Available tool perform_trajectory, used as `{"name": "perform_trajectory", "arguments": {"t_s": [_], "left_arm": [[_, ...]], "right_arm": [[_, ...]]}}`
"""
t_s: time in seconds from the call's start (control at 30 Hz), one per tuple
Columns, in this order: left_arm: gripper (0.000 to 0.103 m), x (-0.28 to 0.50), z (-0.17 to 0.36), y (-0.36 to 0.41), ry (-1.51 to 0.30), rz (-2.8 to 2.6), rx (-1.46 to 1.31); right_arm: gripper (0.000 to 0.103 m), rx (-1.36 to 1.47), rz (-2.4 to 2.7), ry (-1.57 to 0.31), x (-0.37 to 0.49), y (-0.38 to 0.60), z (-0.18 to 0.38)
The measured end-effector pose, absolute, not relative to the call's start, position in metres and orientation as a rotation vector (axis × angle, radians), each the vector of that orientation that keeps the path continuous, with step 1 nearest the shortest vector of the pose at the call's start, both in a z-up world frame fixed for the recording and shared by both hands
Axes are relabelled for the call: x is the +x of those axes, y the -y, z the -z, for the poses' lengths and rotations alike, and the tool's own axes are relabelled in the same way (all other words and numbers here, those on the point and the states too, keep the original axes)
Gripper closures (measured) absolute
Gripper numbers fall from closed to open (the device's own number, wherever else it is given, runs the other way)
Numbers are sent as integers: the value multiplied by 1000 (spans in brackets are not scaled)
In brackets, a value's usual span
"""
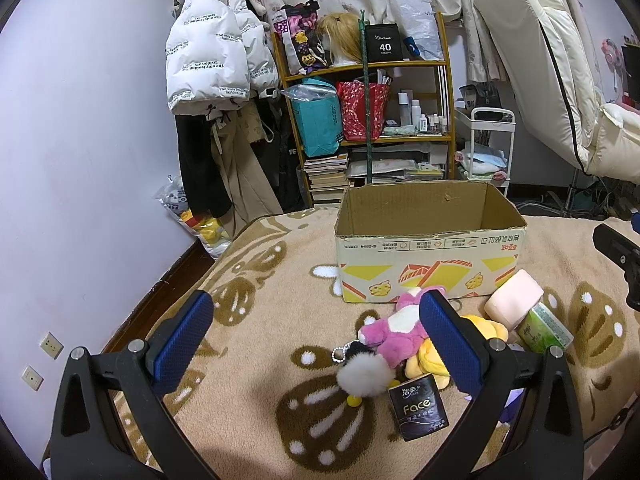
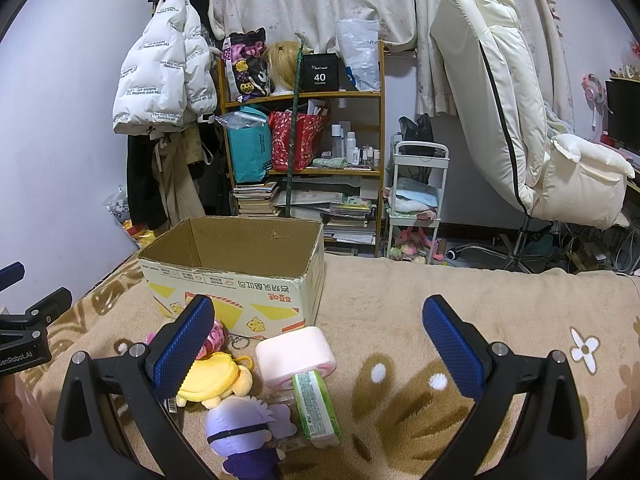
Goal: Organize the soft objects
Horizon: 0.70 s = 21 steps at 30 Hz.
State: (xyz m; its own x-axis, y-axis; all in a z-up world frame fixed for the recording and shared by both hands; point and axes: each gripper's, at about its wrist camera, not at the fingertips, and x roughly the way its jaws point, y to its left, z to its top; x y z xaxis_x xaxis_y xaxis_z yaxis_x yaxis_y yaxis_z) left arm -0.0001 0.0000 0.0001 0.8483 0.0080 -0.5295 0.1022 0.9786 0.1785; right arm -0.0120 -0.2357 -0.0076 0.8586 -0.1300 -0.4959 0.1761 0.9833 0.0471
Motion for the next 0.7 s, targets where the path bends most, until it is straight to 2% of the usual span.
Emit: {"name": "perform_trajectory", "arguments": {"t_s": [0.7], "left_arm": [[1,0,0,0,-556,50,207]], "right_arm": [[0,91,161,-512,-12,236,7]]}}
